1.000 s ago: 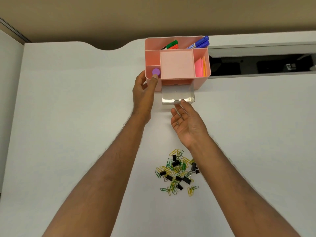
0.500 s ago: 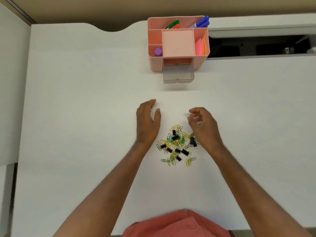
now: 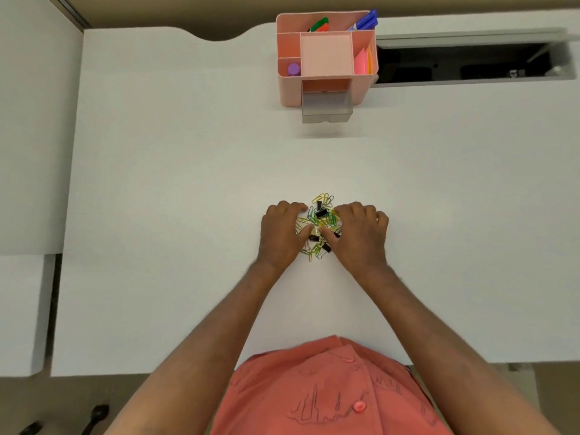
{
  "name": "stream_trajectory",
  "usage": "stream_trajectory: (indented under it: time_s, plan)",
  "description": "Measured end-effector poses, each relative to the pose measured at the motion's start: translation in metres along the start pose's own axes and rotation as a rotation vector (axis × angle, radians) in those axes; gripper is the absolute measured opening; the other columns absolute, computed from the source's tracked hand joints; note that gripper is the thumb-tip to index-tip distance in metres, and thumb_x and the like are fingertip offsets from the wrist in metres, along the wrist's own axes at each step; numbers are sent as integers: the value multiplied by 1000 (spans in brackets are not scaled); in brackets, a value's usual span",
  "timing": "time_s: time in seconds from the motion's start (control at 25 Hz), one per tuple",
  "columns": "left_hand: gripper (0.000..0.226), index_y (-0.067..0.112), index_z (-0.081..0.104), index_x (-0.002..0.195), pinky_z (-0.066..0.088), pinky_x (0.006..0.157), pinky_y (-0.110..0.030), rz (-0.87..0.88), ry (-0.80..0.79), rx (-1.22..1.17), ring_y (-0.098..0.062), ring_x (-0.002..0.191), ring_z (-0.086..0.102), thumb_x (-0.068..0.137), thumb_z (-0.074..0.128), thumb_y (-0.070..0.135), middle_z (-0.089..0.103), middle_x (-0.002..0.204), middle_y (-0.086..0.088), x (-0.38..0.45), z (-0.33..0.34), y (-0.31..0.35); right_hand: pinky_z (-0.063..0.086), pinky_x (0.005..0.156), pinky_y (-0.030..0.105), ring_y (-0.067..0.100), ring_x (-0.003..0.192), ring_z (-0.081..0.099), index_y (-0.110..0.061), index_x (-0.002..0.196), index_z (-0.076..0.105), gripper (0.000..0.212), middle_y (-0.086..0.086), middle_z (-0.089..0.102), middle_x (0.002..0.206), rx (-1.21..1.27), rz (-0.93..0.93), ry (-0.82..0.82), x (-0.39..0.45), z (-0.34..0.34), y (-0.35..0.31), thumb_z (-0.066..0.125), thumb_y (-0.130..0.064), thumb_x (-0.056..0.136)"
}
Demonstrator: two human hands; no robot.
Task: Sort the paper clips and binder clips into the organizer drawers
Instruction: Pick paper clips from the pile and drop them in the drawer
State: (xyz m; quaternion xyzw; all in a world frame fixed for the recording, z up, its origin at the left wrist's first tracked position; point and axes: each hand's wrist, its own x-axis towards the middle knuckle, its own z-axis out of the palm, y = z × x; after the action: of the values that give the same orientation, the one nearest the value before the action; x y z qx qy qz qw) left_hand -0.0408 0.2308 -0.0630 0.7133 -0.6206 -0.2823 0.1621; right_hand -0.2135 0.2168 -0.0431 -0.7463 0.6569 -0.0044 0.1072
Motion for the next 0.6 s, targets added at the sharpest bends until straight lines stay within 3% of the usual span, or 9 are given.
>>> stream_trajectory:
  time_s: [0.16, 0.36, 0.6]
  plan:
    - [47, 28, 58, 126, 38, 88, -35, -25, -40, 86, -22, 109, 52, 85, 75, 43, 60, 115, 2, -1, -3, 11, 28, 92, 40, 24, 105, 56, -25, 111, 66, 33, -4, 68, 107, 36, 22, -45, 5, -4, -5, 67, -49, 88]
    - [26, 26, 63, 119, 41, 89, -38, -73, -43, 127, -24, 112, 56, 93, 67, 30, 66, 115, 3, 5, -8, 19, 25, 86, 38, 22, 99, 55, -27, 102, 65, 13, -8, 67, 99, 86, 44, -77, 9, -5, -8, 64, -32, 90]
    - [14, 24, 65, 106, 39, 85, -38, -78, -97, 182, -23, 107, 55, 93, 62, 26, 63, 109, 3, 8, -8, 22, 28, 88, 37, 17, 100, 58, -31, 103, 70, 16, -10, 69, 97, 296, 168, -172, 15, -7, 1, 61, -23, 93]
